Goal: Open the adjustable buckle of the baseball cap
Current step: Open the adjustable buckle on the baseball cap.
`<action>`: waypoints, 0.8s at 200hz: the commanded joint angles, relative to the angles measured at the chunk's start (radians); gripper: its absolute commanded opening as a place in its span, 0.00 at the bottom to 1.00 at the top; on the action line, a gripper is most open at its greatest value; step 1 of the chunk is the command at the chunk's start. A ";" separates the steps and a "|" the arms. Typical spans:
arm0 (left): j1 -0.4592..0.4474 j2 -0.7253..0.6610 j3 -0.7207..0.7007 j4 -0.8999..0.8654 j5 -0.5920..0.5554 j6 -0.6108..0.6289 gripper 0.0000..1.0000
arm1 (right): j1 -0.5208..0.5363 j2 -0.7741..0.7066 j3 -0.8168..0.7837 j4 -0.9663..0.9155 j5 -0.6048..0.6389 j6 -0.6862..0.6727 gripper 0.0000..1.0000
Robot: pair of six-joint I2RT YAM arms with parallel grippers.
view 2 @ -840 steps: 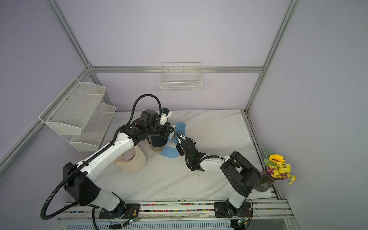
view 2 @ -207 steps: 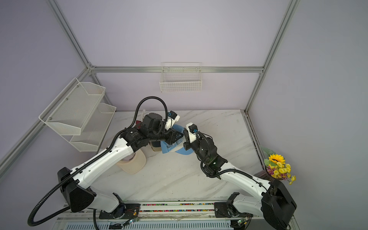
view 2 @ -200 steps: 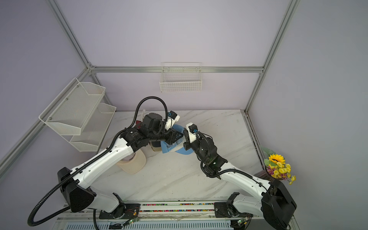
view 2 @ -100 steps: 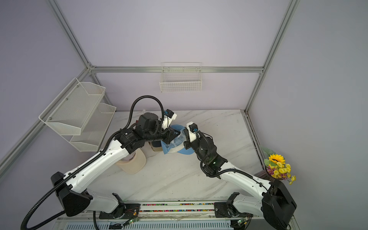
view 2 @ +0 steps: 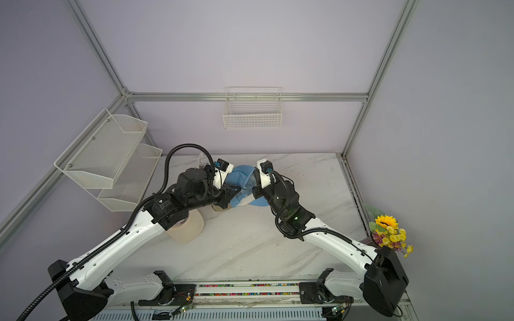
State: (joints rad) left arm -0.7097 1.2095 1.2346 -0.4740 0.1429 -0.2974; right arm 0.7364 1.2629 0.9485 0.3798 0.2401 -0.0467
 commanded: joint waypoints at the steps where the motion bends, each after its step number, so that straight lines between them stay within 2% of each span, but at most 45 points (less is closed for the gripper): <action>1: -0.003 -0.043 -0.079 -0.078 -0.031 -0.018 0.00 | -0.021 -0.002 0.120 0.038 0.050 0.003 0.00; 33: -0.004 -0.074 -0.143 -0.069 -0.073 -0.017 0.00 | -0.020 0.010 0.184 0.022 0.047 -0.008 0.00; 68: -0.003 -0.080 -0.151 -0.064 -0.076 -0.021 0.00 | -0.020 0.008 0.217 -0.010 0.031 -0.028 0.00; 72: -0.004 -0.083 -0.147 -0.061 -0.078 -0.019 0.07 | -0.020 0.009 0.222 -0.022 0.025 -0.027 0.00; 77: -0.003 -0.088 -0.144 -0.052 -0.082 -0.019 0.20 | -0.020 0.012 0.228 -0.037 0.024 -0.027 0.00; 88: -0.005 -0.103 -0.149 -0.014 -0.099 -0.020 0.68 | -0.020 0.015 0.233 -0.050 0.004 -0.018 0.00; 95: -0.007 -0.114 -0.154 0.017 -0.117 -0.017 0.80 | -0.020 0.016 0.234 -0.054 -0.007 -0.006 0.00; 104: -0.017 -0.130 -0.161 0.055 -0.152 -0.009 0.85 | -0.020 0.018 0.238 -0.061 -0.022 0.005 0.00; 160: -0.179 -0.140 -0.142 0.173 -0.405 0.149 0.88 | -0.020 0.055 0.309 -0.144 -0.087 0.044 0.00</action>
State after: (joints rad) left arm -0.8276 1.0843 1.0756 -0.3878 -0.1066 -0.2455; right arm 0.7162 1.3033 1.2129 0.2592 0.1848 -0.0299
